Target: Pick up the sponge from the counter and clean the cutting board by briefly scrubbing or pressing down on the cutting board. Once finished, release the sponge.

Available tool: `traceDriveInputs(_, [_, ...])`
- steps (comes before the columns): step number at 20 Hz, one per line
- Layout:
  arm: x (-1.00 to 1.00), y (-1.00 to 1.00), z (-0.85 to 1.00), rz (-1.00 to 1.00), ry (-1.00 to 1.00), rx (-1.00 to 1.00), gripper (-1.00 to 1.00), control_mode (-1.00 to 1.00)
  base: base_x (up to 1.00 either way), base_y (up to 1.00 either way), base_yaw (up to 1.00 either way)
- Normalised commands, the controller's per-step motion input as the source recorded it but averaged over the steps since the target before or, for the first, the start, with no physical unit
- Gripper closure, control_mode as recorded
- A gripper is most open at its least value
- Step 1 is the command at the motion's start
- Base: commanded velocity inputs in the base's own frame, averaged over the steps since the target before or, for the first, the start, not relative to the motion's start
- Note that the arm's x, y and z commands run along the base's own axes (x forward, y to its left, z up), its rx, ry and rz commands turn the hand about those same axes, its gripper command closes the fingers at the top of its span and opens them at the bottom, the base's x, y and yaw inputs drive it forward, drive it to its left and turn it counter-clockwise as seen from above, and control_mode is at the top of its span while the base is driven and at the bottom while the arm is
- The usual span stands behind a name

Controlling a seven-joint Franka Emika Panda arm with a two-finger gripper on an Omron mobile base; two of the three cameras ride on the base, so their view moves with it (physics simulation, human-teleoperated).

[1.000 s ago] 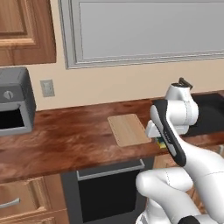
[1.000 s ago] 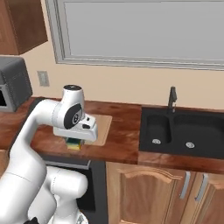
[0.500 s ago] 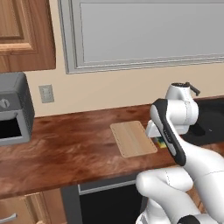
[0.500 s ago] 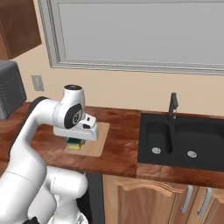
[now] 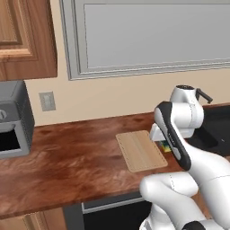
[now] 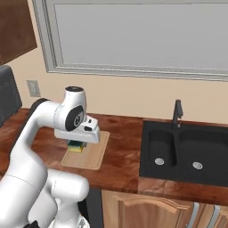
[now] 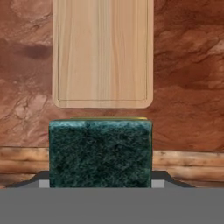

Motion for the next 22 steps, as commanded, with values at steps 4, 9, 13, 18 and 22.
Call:
traceDriveInputs(4, [0.16, 0.0, 0.0, 0.0, 0.0, 0.0, 1.0, -1.0, 0.36, 0.0, 0.0])
traceDriveInputs(9, [0.89, -0.04, -0.07, 0.0, 0.01, 0.03, 1.0, -1.0, 0.0, 0.0, 0.0])
traceDriveInputs(13, [0.62, -0.1, -0.47, 0.0, 0.0, 0.01, 1.0, -1.0, 0.0, 0.0, 0.0])
traceDriveInputs(18, [0.24, -0.09, -0.83, 0.0, 0.0, 0.0, 1.0, -1.0, 0.0, 0.0, 0.0])
traceDriveInputs(22, [0.1, 0.0, -0.78, 0.0, 0.0, 0.0, 1.0, -1.0, 0.0, 0.0, 0.0])
